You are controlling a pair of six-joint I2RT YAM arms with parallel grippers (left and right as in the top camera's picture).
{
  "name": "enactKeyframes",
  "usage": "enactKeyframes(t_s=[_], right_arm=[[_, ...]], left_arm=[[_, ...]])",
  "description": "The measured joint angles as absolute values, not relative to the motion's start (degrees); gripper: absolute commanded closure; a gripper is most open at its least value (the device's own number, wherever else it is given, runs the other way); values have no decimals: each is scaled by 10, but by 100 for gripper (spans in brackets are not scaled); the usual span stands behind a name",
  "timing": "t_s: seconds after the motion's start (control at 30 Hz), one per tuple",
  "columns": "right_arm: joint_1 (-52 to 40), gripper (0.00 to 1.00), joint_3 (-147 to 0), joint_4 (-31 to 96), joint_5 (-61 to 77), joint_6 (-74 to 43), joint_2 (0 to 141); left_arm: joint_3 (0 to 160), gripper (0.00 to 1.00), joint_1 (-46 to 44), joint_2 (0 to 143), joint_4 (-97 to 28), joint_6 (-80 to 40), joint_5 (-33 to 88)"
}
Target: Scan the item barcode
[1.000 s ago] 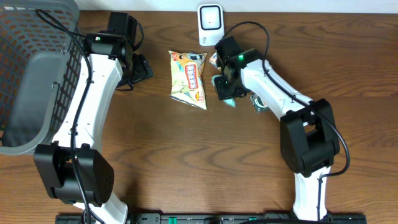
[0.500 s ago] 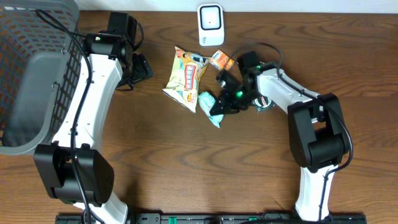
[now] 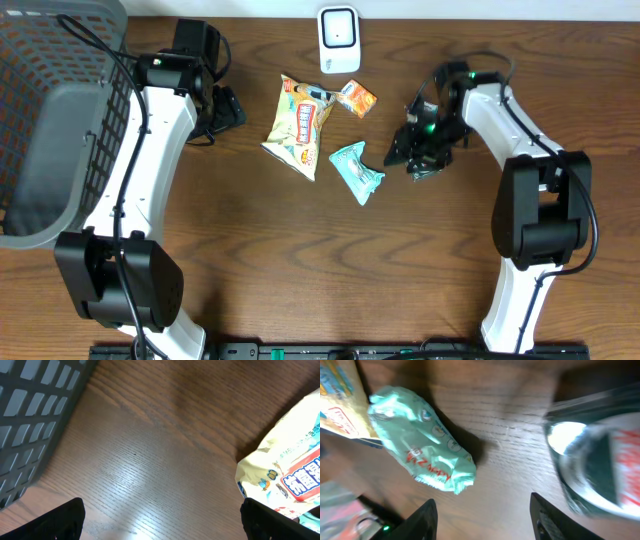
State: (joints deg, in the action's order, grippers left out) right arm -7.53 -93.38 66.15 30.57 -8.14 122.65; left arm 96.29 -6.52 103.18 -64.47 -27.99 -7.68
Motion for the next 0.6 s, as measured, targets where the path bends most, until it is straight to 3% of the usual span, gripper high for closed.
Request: enactKeyframes(t_s=[0.23, 0.33, 0.47, 0.6], right_arm=[[-172, 46, -978, 680, 210, -70, 1225], [-253, 27, -978, 658, 111, -96, 1225], [-309, 19, -978, 641, 5, -132, 1225], [-308, 15, -978, 618, -21, -145, 1225]], left_arm=[[963, 2, -65, 1032, -644, -280, -77], [963, 2, -65, 1032, -644, -280, -77], [963, 2, -65, 1032, -644, -280, -77], [963, 2, -65, 1032, -644, -280, -77]])
